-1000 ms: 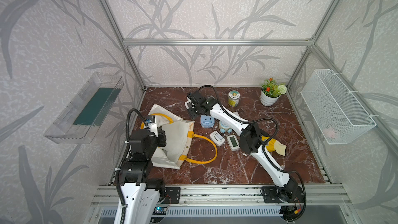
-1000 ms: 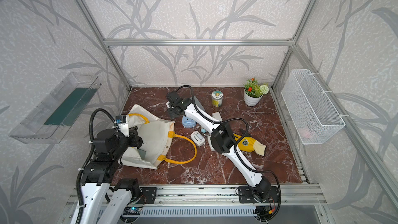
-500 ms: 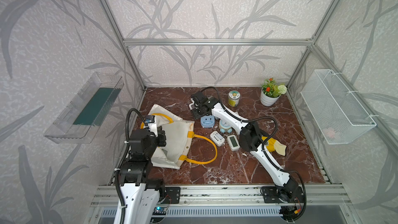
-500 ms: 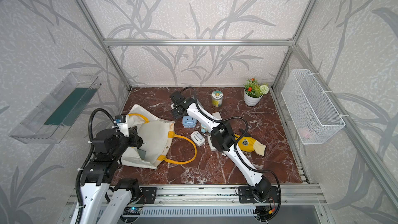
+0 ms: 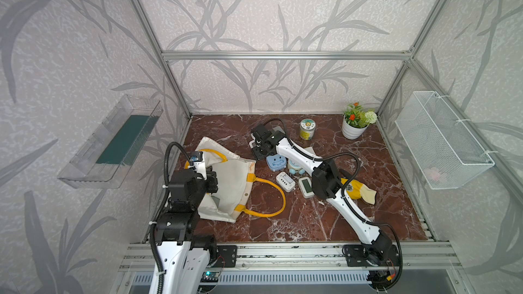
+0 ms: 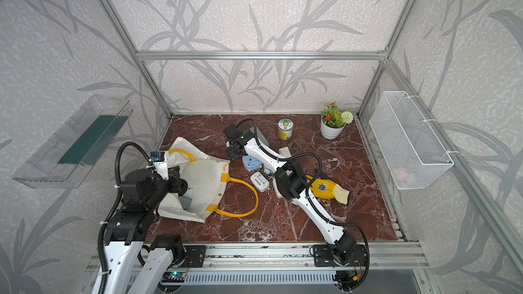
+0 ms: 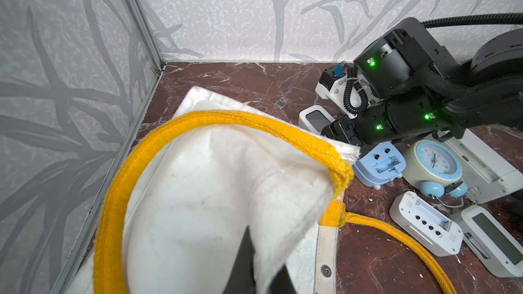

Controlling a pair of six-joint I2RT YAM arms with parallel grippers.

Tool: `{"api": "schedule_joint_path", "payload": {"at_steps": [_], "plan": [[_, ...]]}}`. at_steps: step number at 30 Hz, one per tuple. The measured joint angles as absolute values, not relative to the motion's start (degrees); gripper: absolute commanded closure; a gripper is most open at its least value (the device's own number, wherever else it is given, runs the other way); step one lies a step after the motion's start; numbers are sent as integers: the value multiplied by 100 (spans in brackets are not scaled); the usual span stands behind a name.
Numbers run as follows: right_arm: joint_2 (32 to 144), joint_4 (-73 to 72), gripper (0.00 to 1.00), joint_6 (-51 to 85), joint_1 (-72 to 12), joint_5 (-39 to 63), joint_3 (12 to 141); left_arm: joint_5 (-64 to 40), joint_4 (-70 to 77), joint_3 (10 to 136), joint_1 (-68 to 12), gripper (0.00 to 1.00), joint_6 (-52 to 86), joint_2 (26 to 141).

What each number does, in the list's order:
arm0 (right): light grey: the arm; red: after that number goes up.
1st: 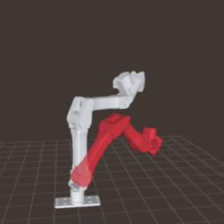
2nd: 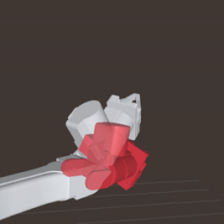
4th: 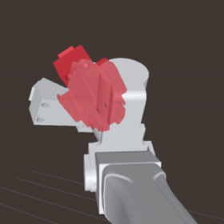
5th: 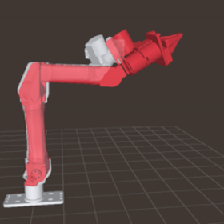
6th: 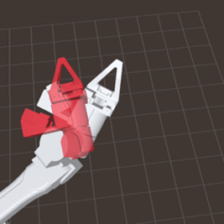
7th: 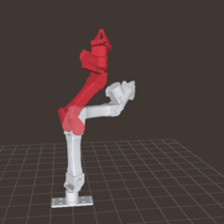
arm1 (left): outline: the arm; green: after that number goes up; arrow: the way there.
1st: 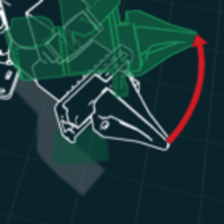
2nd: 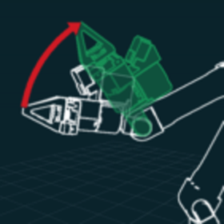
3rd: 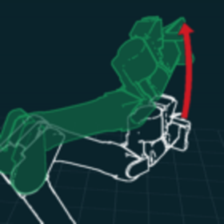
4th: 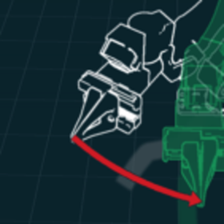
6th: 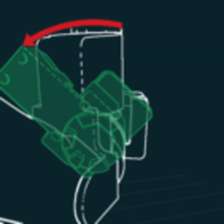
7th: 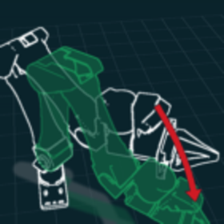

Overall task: Take the alarm clock out of the canvas bag
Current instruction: Place the alarm at the center of the board.

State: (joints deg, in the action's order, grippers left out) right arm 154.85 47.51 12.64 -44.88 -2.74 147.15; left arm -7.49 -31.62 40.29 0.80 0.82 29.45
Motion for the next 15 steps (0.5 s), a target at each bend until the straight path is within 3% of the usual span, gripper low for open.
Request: {"api": "schedule_joint_path", "payload": {"at_steps": [7, 15], "plan": [[15485, 4742, 16, 1258, -4488, -244, 14706, -760, -3175, 4029, 80, 100, 82, 2943], [15303, 4707, 13, 1295, -4488, -309, 14372, -760, -3183, 4036, 80, 100, 82, 2941]]}}
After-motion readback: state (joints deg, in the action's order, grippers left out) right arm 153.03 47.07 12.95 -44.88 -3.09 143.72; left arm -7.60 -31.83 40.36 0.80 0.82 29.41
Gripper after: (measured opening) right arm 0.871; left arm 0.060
